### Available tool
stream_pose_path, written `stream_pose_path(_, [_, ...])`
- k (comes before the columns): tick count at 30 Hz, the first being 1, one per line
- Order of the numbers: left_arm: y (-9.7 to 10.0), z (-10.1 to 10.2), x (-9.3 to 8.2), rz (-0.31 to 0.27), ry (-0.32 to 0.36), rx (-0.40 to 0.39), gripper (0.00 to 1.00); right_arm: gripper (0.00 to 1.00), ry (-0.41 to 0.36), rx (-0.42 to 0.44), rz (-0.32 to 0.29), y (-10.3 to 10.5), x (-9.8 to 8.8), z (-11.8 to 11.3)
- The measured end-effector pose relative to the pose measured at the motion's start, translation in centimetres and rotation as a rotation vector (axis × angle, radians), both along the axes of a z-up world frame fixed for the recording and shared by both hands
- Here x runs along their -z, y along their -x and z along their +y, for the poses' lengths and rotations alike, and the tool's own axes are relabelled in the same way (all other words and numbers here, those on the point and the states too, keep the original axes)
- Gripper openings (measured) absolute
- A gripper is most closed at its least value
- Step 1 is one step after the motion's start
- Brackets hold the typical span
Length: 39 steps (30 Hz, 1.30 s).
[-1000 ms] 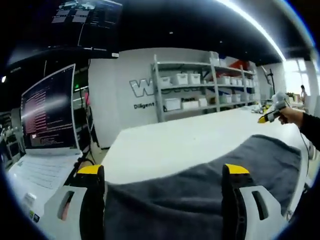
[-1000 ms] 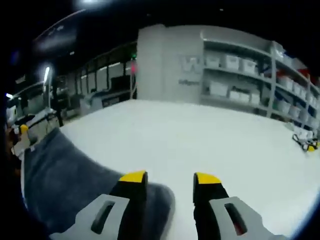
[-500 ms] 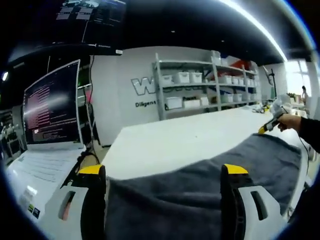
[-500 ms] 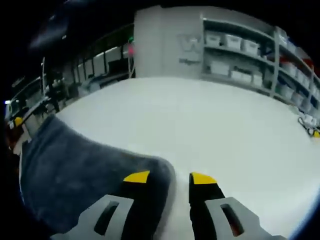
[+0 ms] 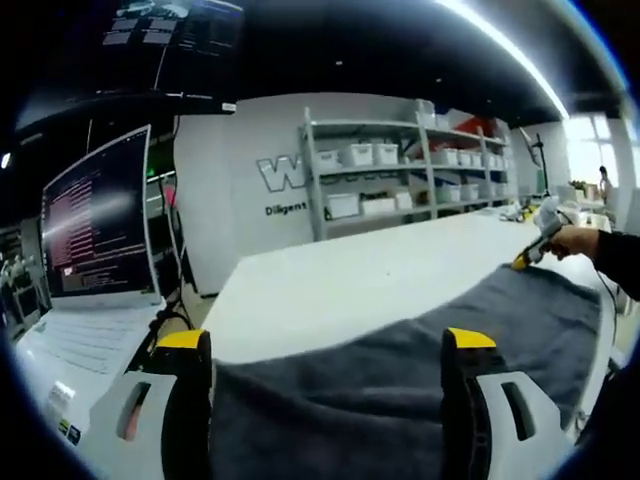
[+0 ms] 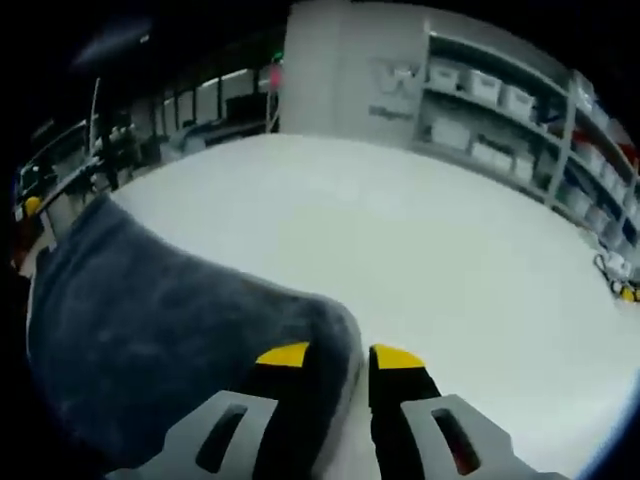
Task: Open the folded towel by lifting each exposed corner and separating the folded layers until the towel lies flat within the target outline without major curled edges
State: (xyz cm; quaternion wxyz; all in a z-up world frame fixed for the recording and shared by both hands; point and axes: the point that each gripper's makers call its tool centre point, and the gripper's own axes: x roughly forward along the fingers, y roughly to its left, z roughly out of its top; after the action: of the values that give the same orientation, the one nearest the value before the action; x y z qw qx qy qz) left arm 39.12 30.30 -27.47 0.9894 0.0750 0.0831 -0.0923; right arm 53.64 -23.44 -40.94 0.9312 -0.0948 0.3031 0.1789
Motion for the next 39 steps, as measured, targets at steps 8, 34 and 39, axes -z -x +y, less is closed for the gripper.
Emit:
stream_pose_path(8, [-0.1, 0.4, -0.3, -0.002, -0.003, -0.011, 0.93, 0.17, -0.05, 0.012, 0.035, 0.1, 0.8, -0.3])
stream_pose_path(34, [-1.0, 1.1, 0.1, 0.008, 0.012, -0.019, 0.86, 0.08, -0.042, -0.016, 0.033, 1.0, 1.0, -2.3])
stream_pose_path(39, [-1.3, 1.0, 0.5, 0.02, 0.01, -0.019, 0.86, 0.08, -0.032, -0.007, 0.038, 1.5, 0.9, -3.0])
